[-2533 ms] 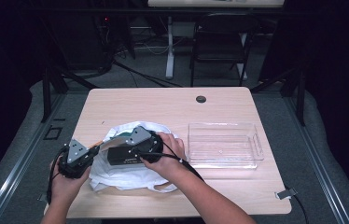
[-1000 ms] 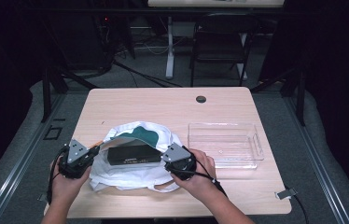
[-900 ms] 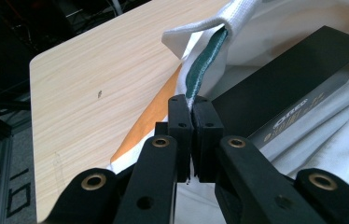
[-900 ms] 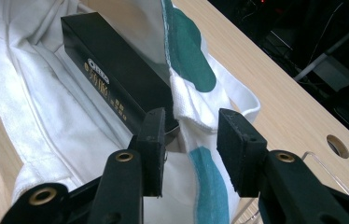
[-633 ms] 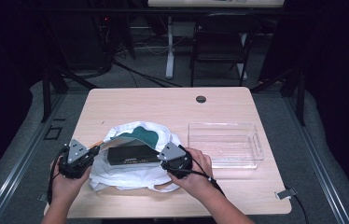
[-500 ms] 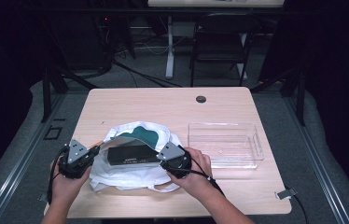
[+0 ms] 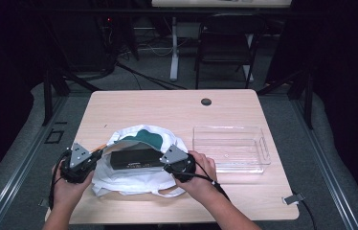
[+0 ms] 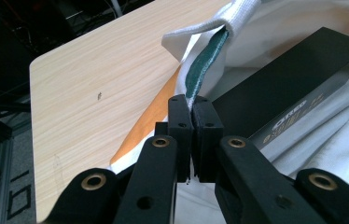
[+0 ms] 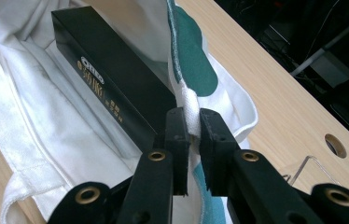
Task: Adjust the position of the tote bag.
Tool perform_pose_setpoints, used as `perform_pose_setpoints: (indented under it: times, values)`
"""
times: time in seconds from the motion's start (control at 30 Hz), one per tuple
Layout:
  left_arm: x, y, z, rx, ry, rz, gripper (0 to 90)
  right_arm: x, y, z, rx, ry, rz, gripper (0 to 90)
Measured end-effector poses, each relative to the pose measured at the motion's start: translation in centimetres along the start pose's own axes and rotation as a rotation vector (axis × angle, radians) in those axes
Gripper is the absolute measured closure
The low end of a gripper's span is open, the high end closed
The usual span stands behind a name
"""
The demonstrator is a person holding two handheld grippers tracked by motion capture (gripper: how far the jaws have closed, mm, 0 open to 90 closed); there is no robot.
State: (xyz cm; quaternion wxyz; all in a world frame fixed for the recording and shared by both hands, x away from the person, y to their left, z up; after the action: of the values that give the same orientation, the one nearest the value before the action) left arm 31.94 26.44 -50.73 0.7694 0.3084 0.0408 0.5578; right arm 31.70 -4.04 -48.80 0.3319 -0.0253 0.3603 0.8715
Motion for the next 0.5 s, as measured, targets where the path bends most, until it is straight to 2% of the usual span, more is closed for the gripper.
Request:
perform_pose_setpoints:
  times: [0.2,0.5]
  values:
    - [0.0,0.0,0.1,-0.003,0.004,-0.001,88.0,-0.2,0.1,0.3,-0.007,-0.019,-0.009,83.5]
    - [0.0,-0.3,0.4,-0.005,0.005,-0.003,88.0,-0.9,0.0,1.1,-0.034,-0.085,-0.051,83.7]
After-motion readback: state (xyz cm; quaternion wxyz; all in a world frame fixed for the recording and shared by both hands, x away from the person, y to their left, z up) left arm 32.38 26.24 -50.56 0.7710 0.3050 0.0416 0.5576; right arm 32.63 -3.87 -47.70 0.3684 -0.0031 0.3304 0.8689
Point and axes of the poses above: each handheld gripper's, and its own axes: y roughly backward along the jaws, z roughly out of its top, x roughly to its left, the point moved 2 cm from there along -y, roughly forward along the jaws, and after that the axes turned 8 degrees about z, right-handed, at the moved point
